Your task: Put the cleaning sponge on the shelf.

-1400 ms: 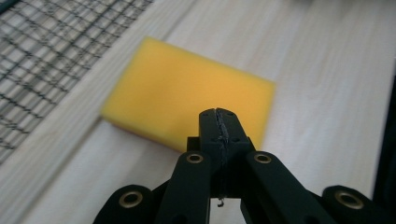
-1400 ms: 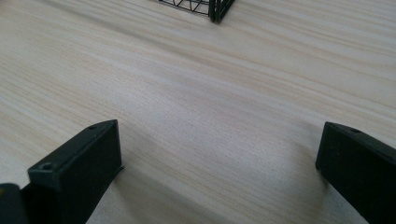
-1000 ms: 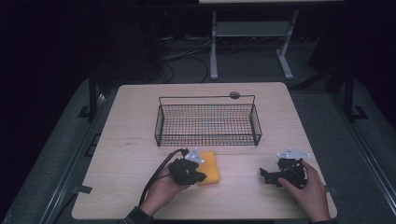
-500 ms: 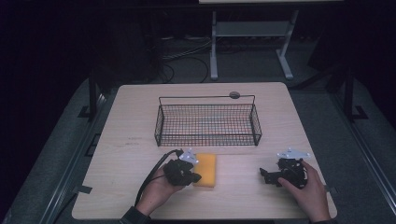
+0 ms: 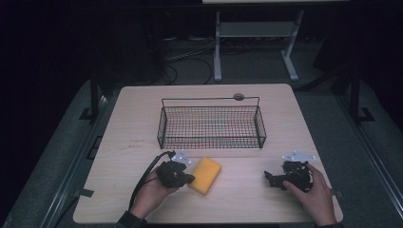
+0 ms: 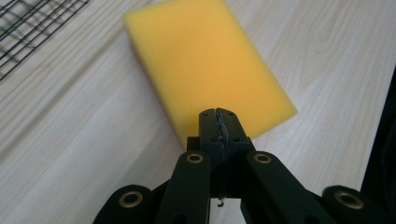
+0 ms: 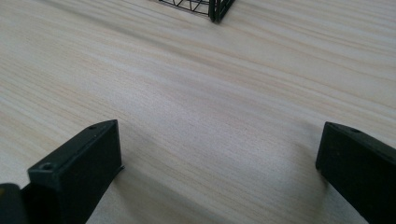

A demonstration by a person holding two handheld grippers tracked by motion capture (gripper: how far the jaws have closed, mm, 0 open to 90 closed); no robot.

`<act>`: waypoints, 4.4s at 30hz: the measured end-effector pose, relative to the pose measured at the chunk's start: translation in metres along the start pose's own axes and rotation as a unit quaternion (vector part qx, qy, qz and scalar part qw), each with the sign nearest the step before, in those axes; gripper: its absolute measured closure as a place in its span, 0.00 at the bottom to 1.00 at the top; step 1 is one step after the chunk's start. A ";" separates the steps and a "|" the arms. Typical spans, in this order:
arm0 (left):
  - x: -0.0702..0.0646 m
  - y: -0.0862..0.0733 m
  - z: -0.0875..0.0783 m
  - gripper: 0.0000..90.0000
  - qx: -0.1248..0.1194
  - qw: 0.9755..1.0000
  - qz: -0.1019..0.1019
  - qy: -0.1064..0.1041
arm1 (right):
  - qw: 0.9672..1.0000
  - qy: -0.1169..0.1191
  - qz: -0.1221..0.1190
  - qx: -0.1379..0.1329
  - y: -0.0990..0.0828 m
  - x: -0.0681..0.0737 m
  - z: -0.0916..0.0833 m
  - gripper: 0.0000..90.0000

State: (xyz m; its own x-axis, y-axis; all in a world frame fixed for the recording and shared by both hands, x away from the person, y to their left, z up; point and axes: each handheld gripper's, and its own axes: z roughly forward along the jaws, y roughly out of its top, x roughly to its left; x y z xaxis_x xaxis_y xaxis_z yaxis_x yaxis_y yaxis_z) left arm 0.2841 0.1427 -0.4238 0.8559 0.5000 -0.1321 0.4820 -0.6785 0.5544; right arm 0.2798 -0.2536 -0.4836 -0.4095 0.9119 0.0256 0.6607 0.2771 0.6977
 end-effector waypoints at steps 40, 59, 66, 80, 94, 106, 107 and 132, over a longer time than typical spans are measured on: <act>0.015 0.008 -0.022 0.53 0.012 0.999 -0.031 0.019 | 1.000 0.000 0.000 0.000 0.000 0.000 0.000 0.00; -0.004 0.042 0.006 0.15 0.072 0.997 0.013 0.035 | 1.000 0.000 0.000 0.000 0.000 0.000 0.000 0.00; -0.002 0.045 0.017 0.15 0.089 0.995 0.018 0.036 | 1.000 0.000 0.000 0.000 0.000 0.000 0.000 0.00; -0.006 0.050 0.042 0.15 0.124 0.991 0.036 0.040 | 1.000 0.000 0.000 0.000 0.000 0.000 0.000 0.00; -0.005 0.046 0.051 0.17 0.138 0.989 0.039 0.044 | 1.000 0.000 0.000 0.000 0.000 0.000 0.000 0.00; -0.004 0.046 0.050 0.24 0.135 0.989 0.036 0.048 | 1.000 0.000 0.000 0.000 0.000 0.000 0.000 0.00; -0.004 0.046 0.050 0.24 0.134 0.989 0.037 0.048 | 1.000 0.000 0.000 0.000 0.000 0.000 0.000 0.00; -0.004 0.053 0.031 0.25 0.108 0.993 0.029 0.037 | 1.000 0.000 0.000 0.000 0.000 0.000 0.000 0.00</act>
State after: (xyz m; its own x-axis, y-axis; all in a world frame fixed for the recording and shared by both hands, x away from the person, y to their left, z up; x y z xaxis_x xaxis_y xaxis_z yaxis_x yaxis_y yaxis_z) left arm 0.3119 0.0885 -0.4194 0.8714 0.4891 -0.0388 0.4674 -0.8036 0.3683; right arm 0.2797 -0.2535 -0.4836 -0.4086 0.9124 0.0257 0.6615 0.2766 0.6971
